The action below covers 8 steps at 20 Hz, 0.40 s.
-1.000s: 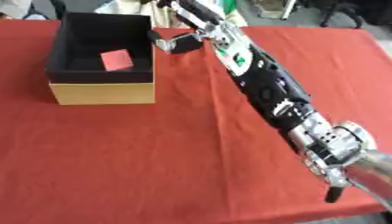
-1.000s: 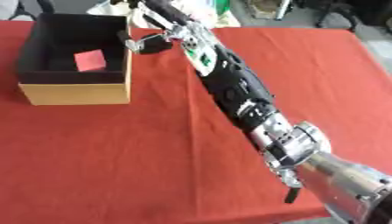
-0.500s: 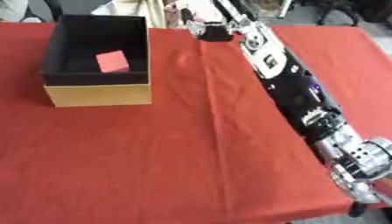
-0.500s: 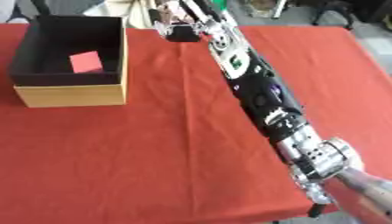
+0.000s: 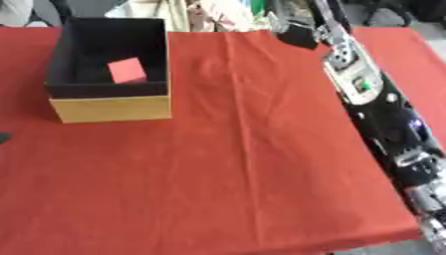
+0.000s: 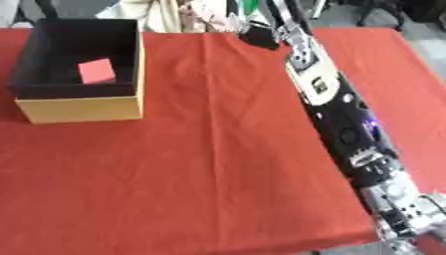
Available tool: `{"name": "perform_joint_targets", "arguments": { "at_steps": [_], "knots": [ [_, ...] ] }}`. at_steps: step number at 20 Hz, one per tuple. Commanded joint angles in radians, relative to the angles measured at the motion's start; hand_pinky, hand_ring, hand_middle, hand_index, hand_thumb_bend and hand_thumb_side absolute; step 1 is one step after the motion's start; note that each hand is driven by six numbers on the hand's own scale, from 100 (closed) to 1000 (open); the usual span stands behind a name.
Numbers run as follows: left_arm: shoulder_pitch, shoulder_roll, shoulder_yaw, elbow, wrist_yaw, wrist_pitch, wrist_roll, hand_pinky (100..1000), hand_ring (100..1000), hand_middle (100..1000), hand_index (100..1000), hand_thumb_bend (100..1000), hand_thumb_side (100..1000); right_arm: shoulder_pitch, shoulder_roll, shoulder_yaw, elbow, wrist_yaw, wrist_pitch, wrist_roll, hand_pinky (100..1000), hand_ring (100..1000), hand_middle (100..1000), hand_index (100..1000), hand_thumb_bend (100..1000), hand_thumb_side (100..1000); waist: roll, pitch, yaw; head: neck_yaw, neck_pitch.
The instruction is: Pick up objects on the table and place them in the box.
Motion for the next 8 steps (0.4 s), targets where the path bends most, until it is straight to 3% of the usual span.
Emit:
{"name": "perform_joint_targets", "arguments": {
  "at_steps": [1, 8],
  "knots": [
    [-0.007, 0.020, 0.011, -0.020, -0.003, -0.003, 0.007, 884, 1000, 912, 913, 100, 412, 0.039, -0.039, -0.028, -0.092, -0.054, 0.037, -0.025, 662, 867, 664, 930, 100, 176, 0.006, -0.010, -0.011, 0.023, 0.001],
    [-0.004, 0.023, 0.016, -0.021, -0.010, -0.005, 0.011, 884, 1000, 913, 912, 100, 414, 0.168, -0.015, -0.065, -0.220, -0.170, 0.085, -0.031, 657, 870, 661, 933, 100, 215, 0.011, 0.000, -0.037, 0.080, 0.006]
  ]
}}
